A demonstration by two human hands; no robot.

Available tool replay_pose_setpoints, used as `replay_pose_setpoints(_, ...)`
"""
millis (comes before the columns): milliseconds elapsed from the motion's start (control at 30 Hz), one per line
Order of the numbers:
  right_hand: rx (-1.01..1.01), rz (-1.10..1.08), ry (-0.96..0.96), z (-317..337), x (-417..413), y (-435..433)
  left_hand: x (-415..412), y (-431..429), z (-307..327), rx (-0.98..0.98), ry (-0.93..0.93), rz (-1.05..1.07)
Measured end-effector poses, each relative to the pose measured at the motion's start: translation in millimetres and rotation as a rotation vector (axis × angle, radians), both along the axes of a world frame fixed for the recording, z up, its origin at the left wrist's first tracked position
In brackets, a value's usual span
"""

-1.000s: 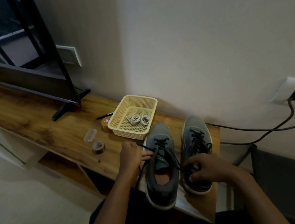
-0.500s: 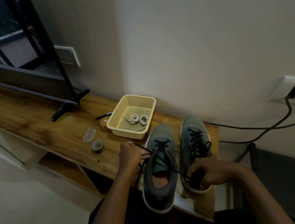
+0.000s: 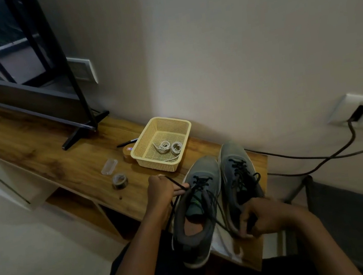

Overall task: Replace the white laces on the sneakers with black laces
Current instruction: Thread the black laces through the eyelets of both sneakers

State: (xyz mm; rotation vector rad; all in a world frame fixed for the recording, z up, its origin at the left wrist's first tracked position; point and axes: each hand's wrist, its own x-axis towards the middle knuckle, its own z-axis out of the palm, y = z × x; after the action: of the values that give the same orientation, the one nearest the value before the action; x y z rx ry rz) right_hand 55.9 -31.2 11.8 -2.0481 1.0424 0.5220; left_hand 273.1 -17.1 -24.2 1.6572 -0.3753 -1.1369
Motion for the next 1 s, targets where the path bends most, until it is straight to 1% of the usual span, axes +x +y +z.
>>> replay_pose_setpoints(67,-0.046,-0.031,-0.023,2.8,-1.1,1.4,-0.8,0.5,-2.0,-0.002,-0.016,-0.007)
replay_pose_setpoints(133,-0.150,-0.038,-0.025,3.9,-2.1,0.9,-3.5,1.1,-3.0,0.008,-0.065,-0.054)
replay_pose_setpoints(233,-0.475,-0.072,0.006,1.0,1.8,0.0,-7.5,2.3,-3.1,-0.005,-0.130,-0.128)
replay_pose_setpoints(267,-0.566,-0.133,-0.044,-1.0,5.8,-0.3,-8.4,2.2,-2.8,-0.004,-0.164,-0.160)
replay_pose_setpoints(300,-0.606,-0.206,-0.118,-4.1,11.4,-1.2,-9.0,2.4,-2.6,0.000,-0.207,-0.206)
replay_pose_setpoints(367,-0.571,-0.319,-0.278,-11.1,24.7,-1.4,-8.0,2.4,-4.8,0.008,-0.301,-0.320)
replay_pose_setpoints(400,-0.535,-0.334,-0.319,-14.8,30.8,-1.4,-6.3,2.9,-6.3,0.007,-0.363,-0.372)
replay_pose_setpoints(500,-0.447,-0.292,-0.278,-24.8,44.2,-2.7,0.0,6.3,-10.8,0.014,-0.492,-0.492)
replay_pose_setpoints(600,-0.402,-0.289,-0.243,-23.9,48.3,-4.6,7.2,9.7,-13.0,0.068,-0.467,-0.568)
replay_pose_setpoints(700,-0.297,-0.241,-0.191,-17.3,48.2,1.0,12.3,9.9,-14.2,0.107,-0.432,-0.618)
replay_pose_setpoints(767,-0.313,-0.171,-0.121,-14.2,48.7,4.9,11.8,8.6,-14.9,0.122,-0.459,-0.652)
replay_pose_setpoints(833,-0.331,-0.168,-0.134,-13.5,48.5,5.3,8.8,8.1,-13.2,0.128,-0.498,-0.664)
replay_pose_setpoints(933,-0.359,-0.262,-0.254,-13.5,44.5,2.4,6.3,6.2,-13.3,0.124,-0.540,-0.601)
replay_pose_setpoints(1000,-0.498,-0.354,-0.340,-14.7,42.9,0.0,6.5,3.8,-14.9,0.105,-0.487,-0.518)
